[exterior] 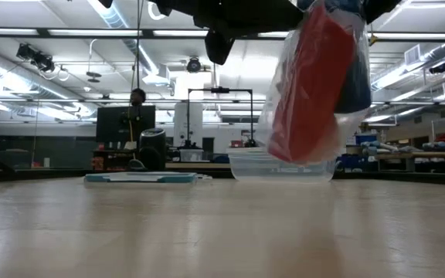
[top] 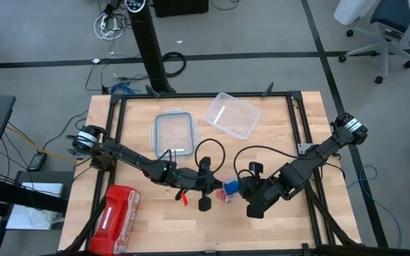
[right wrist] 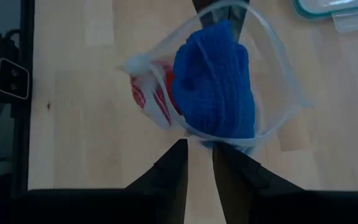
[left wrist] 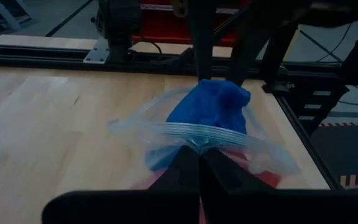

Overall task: Roll bandage
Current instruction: Put the blue bandage into the transparent zip bag

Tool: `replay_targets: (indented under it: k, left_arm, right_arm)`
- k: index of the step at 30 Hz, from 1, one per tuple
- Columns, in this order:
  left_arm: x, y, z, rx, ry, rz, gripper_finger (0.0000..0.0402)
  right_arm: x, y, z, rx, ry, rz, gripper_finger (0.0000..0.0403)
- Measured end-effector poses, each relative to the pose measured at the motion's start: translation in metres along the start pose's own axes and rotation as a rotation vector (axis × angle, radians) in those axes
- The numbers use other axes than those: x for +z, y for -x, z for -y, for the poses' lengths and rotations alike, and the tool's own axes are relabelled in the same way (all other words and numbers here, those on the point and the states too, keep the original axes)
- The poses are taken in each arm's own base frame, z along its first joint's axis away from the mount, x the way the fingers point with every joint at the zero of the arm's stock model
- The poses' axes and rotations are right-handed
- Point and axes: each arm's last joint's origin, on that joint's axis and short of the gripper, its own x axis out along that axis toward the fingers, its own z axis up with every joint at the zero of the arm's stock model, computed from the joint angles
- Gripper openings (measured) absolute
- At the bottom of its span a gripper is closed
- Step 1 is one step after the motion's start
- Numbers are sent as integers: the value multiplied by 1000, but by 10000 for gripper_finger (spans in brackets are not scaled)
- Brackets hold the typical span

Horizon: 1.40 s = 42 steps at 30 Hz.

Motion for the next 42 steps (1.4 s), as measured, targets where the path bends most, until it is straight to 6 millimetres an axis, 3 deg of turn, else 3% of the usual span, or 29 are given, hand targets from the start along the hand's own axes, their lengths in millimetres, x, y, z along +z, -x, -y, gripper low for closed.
replay_targets:
  k: [22,26,33,36,42]
  left_arm:
    - [-21,-5,-5,116,-25,-132,1]
    - [-23,-6,-5,118,-25,-139,1]
    - [-23,-6,-5,118,-26,-143,1]
    - [-23,-6,-5,101,-24,-145,1]
    - [-23,-6,-5,91,-21,-142,1]
  right_arm:
    - [10,-5,11,-34,-60,39,65]
    - [7,-6,7,-26,6,35,64]
    - [-19,-28,13,-84,220,-35,76]
    - [-30,-37,12,-103,298,-42,92]
    - [-30,-38,0,-57,465,53,146]
